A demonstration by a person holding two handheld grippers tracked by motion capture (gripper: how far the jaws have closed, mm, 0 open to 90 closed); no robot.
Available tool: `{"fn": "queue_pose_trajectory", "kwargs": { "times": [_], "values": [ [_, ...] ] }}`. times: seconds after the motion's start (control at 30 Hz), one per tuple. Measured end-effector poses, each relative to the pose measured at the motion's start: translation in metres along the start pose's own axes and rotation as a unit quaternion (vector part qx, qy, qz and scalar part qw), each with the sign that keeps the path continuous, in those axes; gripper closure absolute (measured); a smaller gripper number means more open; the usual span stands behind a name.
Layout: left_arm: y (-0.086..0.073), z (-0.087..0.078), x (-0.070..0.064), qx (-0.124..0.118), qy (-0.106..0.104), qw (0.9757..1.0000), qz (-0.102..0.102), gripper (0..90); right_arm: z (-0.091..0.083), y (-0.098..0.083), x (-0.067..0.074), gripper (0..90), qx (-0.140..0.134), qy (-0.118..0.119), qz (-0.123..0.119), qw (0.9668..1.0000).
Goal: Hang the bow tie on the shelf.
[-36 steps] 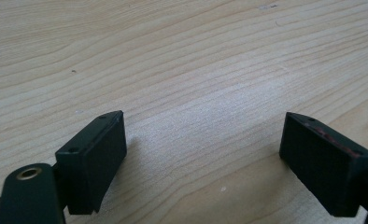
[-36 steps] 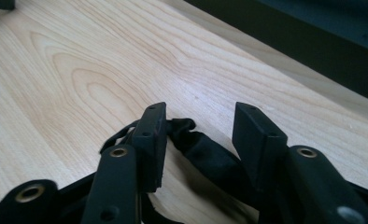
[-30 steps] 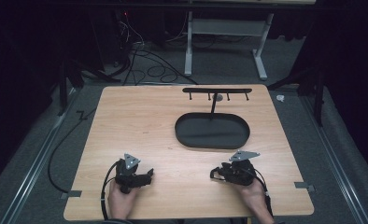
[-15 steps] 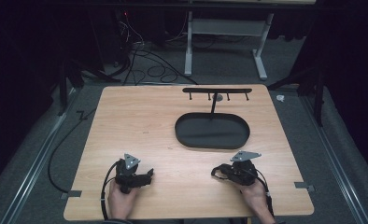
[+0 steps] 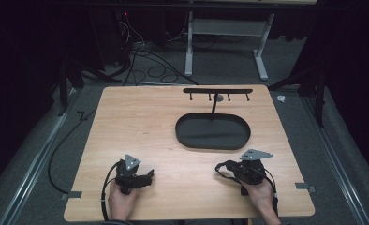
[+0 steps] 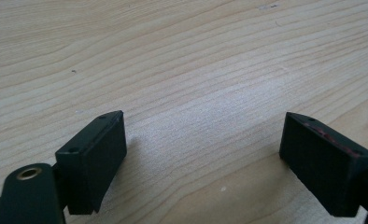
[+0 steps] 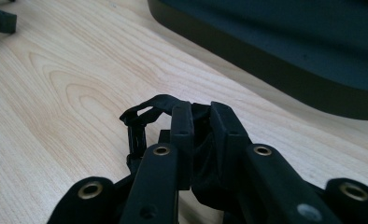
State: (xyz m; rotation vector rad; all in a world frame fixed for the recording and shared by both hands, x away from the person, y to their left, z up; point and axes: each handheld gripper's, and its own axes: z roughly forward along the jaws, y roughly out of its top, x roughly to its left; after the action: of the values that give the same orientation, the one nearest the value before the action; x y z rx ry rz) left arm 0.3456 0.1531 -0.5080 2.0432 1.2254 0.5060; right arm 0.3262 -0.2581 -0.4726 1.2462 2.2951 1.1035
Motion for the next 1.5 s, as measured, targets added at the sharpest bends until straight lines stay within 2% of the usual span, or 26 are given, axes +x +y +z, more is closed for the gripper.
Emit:
{"fn": "queue_pose_trajectory", "kwargs": {
  "times": [0.1,0.3,0.53,1.5],
  "values": [
    [0.000,0.000,0.000,0.000,0.000,1.0000,0.000,15.2,-0.004,0.002,0.000,81.7,-0.004,-0.008,-0.006,0.9999],
    [0.000,0.000,0.000,0.000,0.000,1.0000,0.000,15.2,-0.012,0.007,0.000,81.8,-0.008,-0.009,-0.014,0.9998],
    [0.000,0.000,0.000,0.000,0.000,1.0000,0.000,15.2,-0.024,0.015,-0.002,81.9,-0.030,-0.007,-0.015,0.9994],
    [0.000,0.000,0.000,0.000,0.000,1.0000,0.000,15.2,-0.049,0.037,-0.013,81.8,-0.075,-0.019,-0.005,0.9970]
  ]
}}
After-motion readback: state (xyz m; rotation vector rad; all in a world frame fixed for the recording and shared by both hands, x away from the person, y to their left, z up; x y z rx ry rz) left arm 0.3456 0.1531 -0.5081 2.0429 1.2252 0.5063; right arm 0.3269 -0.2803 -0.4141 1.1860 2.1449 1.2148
